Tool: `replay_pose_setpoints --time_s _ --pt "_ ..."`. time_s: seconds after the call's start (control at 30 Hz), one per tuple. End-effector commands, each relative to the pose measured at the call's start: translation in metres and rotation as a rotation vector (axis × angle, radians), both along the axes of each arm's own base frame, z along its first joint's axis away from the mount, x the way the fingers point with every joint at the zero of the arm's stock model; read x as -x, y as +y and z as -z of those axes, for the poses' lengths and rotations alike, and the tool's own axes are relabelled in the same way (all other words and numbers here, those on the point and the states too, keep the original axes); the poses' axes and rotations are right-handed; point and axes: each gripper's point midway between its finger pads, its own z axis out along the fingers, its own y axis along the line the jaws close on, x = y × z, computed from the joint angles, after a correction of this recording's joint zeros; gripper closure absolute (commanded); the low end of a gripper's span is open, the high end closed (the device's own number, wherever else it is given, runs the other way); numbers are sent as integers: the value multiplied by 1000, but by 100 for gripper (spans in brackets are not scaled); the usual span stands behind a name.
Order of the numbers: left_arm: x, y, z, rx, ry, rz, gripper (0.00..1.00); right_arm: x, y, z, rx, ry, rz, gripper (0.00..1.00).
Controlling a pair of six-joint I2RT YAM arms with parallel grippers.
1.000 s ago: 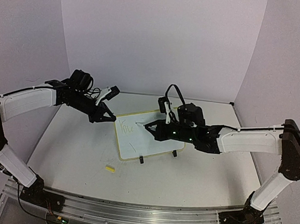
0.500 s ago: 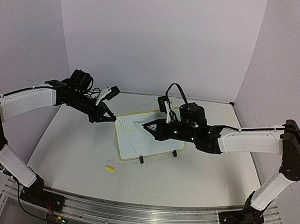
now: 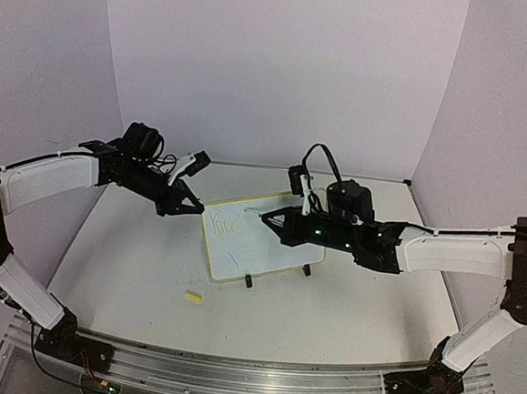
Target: Write a sentence on the whiteboard
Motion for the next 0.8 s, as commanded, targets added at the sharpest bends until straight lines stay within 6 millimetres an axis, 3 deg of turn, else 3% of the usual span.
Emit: replay_pose_setpoints --time_s 0.0,0.33,0.77 --pt "0 3 -5 -13 -46 4 100 -9 -1 5 30 -17 32 100" --pt "-1 3 -6 -12 -49 4 100 -14 8 9 39 -12 19 100" --pt "0 3 -6 -13 -50 2 100 -21 0 13 51 -10 82 100"
